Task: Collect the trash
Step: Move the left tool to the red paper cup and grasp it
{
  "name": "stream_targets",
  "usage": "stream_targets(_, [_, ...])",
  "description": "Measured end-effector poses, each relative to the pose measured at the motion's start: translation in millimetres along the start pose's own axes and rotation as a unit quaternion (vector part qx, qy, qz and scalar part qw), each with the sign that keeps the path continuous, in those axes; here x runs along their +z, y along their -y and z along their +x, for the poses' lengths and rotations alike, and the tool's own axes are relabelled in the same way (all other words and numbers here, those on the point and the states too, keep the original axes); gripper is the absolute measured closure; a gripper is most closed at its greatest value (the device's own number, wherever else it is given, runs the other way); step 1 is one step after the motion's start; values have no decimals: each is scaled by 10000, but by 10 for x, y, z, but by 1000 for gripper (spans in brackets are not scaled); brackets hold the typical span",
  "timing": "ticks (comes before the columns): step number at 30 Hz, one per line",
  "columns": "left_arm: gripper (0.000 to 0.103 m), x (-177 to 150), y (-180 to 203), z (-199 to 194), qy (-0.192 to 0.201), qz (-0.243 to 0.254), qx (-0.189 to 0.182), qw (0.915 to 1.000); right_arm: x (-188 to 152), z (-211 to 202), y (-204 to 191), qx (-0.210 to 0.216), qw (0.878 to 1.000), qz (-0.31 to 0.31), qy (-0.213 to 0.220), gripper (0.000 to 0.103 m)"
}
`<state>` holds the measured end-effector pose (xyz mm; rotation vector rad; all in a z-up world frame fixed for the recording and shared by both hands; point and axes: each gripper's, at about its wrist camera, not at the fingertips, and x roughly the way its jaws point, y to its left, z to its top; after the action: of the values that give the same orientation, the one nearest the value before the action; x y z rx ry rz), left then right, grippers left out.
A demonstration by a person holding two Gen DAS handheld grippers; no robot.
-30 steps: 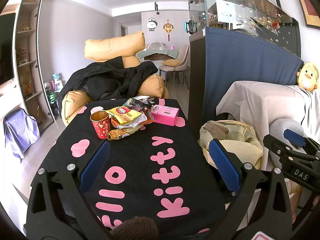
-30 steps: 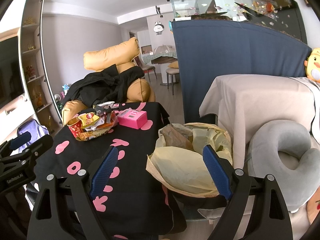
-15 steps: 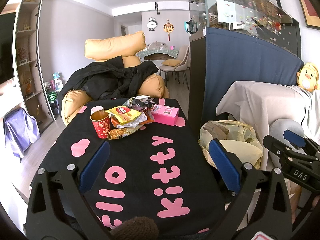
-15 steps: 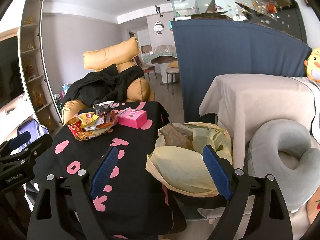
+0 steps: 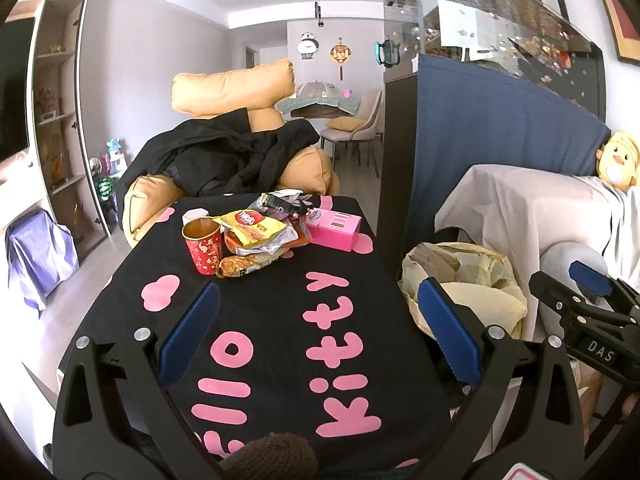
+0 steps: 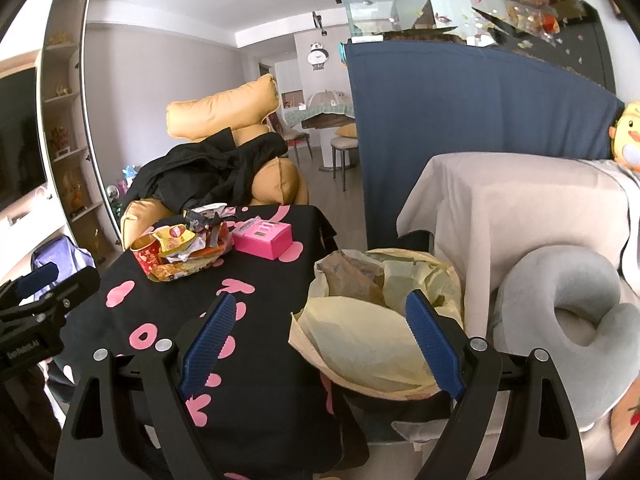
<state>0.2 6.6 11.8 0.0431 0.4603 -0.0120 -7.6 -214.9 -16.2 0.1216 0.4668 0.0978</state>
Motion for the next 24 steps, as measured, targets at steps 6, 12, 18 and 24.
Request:
stream_targets(6, [8,24,-235,205,-86,-180,67,9998,48,164,-48,-48,9996,-295,19,20])
stream_targets(12, [8,85,-629,600,-205,-423,133,9988,152,491,-222,-36,9974,-712,-119,20])
stream_targets(18, [8,66,-1131,1041,-364,-724,315,9962,204,1002,-450,272,9945,-860,-528,20])
stream_targets(24, [8,-3,-1563,1312,-390,-1026,333,9934,207,1497,-764,453,9885,-1120,-912,20])
